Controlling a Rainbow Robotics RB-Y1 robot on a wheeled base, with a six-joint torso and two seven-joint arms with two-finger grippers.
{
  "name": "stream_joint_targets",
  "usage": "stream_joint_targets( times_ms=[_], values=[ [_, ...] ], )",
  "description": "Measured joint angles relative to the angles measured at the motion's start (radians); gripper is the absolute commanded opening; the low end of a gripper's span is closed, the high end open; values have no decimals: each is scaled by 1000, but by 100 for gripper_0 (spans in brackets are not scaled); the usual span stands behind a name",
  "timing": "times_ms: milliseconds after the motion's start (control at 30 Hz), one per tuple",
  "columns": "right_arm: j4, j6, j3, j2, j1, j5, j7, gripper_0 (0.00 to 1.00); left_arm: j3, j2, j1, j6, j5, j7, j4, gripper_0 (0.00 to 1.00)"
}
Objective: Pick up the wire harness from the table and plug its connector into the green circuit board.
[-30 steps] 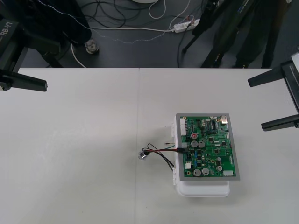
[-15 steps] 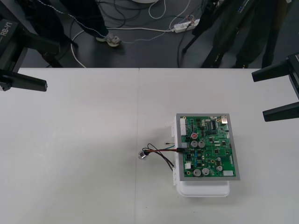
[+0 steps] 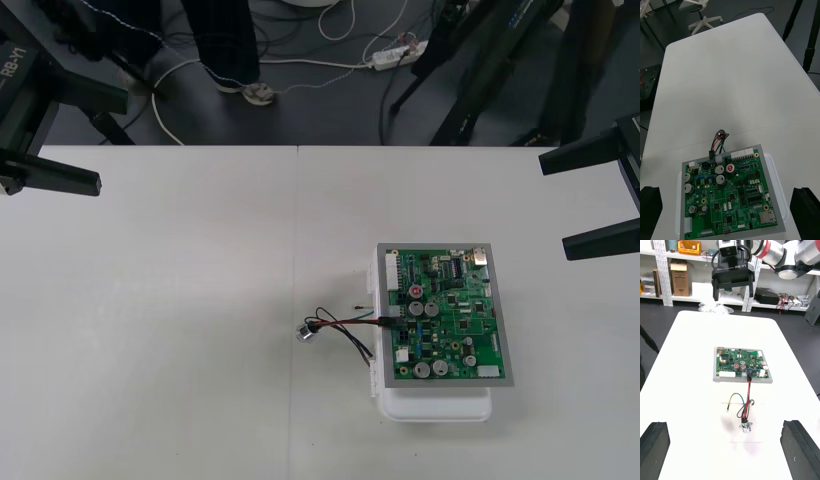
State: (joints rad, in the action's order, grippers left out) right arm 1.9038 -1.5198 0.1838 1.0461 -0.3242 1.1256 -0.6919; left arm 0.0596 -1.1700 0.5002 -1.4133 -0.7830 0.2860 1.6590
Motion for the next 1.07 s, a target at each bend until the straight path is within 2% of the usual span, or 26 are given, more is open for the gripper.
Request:
stream_joint_targets(
  times_ms=[1067],
  values=[
    [0, 0, 0, 0, 0, 0, 0, 100, 0, 0, 0, 0, 0, 0, 0, 87]
  ],
)
